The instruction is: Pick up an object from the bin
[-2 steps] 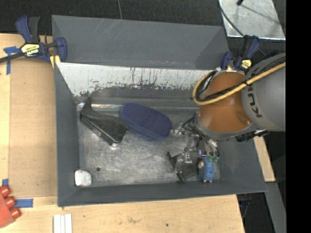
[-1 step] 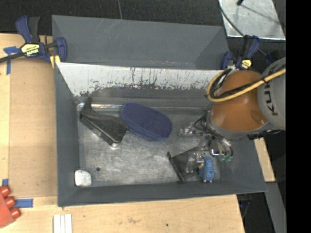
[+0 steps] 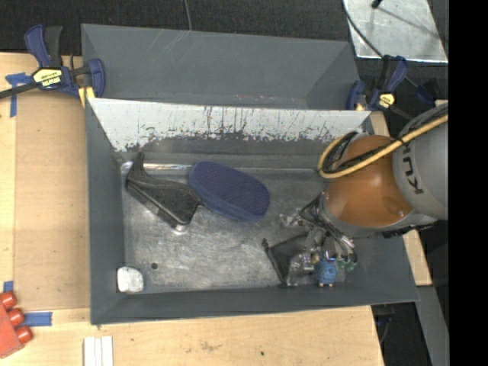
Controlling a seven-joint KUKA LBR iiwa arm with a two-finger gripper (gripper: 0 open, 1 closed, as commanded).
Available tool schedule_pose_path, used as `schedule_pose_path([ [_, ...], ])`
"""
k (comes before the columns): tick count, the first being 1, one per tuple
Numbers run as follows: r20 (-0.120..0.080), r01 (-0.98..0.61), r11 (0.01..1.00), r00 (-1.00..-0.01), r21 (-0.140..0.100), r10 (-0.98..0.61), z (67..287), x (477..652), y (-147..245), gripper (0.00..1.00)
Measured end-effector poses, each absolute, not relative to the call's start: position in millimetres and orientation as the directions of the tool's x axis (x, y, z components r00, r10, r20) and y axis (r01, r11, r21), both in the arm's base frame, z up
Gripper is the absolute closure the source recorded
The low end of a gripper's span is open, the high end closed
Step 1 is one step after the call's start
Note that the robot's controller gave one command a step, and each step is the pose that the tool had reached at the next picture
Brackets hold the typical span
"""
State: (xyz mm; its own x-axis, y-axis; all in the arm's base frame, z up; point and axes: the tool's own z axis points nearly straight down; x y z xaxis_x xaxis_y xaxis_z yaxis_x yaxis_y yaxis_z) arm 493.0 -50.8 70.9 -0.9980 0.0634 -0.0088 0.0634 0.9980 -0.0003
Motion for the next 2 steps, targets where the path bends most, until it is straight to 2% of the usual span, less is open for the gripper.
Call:
schedule_pose_path([
  [1,-0.006,0.061,0.998,-0.998,0.000,0.061,73.0,494.6,-50.9,0.00],
  [2,-0.024,0.063,0.998,-0.998,-0.001,0.063,76.4,500.0,-51.7,1.00],
])
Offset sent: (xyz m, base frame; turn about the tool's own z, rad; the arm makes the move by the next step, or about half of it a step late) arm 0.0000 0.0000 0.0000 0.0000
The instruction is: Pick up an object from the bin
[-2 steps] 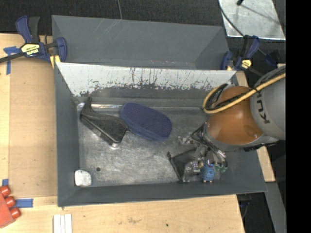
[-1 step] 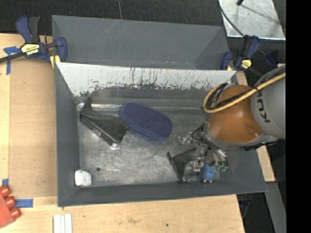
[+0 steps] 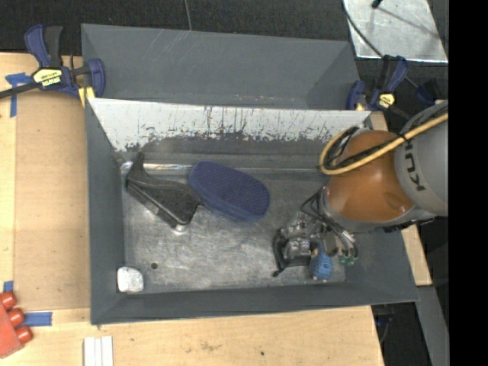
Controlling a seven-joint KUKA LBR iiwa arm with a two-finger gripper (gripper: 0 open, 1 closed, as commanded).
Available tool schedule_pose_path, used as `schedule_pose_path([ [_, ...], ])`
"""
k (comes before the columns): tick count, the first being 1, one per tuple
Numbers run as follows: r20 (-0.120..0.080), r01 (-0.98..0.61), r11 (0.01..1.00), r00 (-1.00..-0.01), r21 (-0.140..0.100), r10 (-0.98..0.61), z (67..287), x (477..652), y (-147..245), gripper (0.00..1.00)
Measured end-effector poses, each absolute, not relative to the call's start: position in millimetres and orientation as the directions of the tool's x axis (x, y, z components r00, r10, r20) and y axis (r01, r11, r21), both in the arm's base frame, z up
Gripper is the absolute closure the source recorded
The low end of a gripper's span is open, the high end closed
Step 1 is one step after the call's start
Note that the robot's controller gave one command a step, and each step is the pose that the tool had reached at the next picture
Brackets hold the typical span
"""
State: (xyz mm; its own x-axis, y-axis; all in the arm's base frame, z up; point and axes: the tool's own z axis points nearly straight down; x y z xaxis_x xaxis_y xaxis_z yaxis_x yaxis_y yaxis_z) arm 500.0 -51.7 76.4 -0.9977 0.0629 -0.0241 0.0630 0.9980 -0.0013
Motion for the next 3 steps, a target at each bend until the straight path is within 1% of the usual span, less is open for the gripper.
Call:
schedule_pose_path([
  [1,-0.006,0.061,0.998,-0.998,-0.001,0.061,85.1,501.5,-51.9,1.00],
  [2,-0.011,0.059,0.998,-0.998,-0.001,0.059,168.3,504.0,-52.6,1.00],
  [3,-0.006,0.057,0.998,-0.998,-0.001,0.057,170.5,505.0,-52.8,1.00],
])
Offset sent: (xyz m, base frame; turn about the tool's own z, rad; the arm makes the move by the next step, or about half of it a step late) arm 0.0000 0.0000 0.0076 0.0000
